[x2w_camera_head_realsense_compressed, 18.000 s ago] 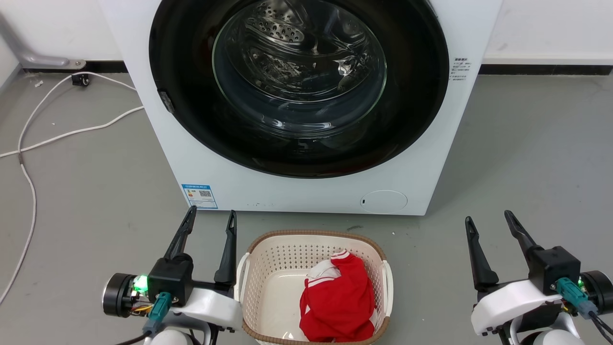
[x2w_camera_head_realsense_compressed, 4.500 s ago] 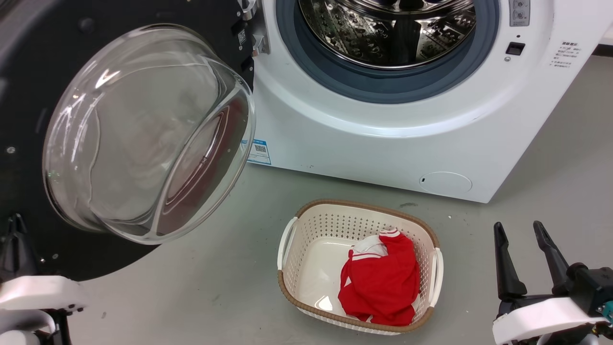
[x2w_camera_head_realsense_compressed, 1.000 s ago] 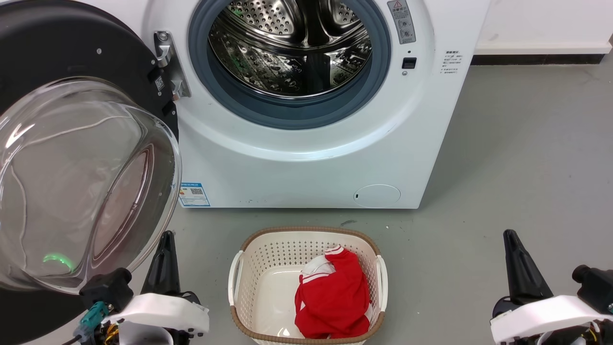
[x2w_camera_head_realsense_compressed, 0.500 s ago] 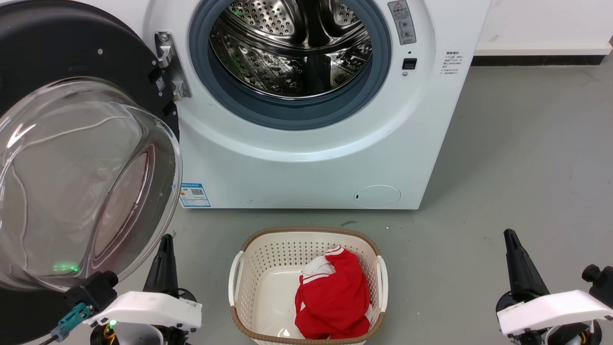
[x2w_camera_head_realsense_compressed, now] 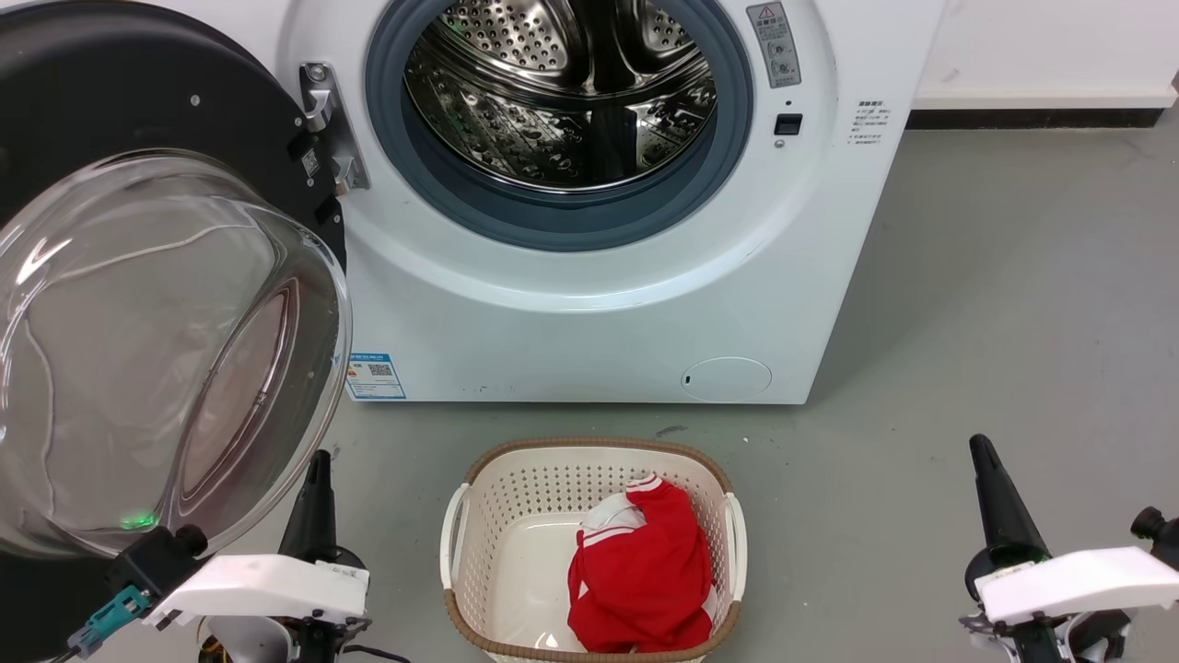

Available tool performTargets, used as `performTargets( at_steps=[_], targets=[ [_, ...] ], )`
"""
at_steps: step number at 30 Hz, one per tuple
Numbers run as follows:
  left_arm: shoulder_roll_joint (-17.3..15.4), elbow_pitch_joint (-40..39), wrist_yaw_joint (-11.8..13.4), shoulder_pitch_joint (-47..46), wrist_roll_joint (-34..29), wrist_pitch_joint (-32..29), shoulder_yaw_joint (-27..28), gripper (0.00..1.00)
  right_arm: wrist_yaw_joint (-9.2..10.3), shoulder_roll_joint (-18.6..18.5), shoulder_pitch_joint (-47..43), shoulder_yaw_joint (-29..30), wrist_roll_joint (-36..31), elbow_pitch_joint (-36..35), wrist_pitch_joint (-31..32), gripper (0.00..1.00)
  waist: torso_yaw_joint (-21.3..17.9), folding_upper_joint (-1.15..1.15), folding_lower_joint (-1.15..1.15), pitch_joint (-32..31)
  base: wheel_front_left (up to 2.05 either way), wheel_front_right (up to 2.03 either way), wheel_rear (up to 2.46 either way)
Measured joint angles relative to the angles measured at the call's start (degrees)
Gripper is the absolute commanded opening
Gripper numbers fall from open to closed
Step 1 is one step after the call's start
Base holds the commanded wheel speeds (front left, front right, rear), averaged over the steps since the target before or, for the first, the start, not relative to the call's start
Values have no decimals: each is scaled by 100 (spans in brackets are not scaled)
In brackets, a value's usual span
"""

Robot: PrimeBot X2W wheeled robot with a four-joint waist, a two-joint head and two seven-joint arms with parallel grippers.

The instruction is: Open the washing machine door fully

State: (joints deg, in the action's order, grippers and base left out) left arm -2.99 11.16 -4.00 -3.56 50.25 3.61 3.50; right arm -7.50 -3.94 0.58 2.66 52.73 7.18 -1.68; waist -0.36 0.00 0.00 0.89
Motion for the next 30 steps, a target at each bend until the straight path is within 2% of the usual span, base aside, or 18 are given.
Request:
performTargets(
  at_steps=[30],
  targets=[
    [4,133,-156,-120,1954,-481,136,0,0,-14,244,81,1916,307,309,0,14,0,0,-28,0,0,0]
  ],
)
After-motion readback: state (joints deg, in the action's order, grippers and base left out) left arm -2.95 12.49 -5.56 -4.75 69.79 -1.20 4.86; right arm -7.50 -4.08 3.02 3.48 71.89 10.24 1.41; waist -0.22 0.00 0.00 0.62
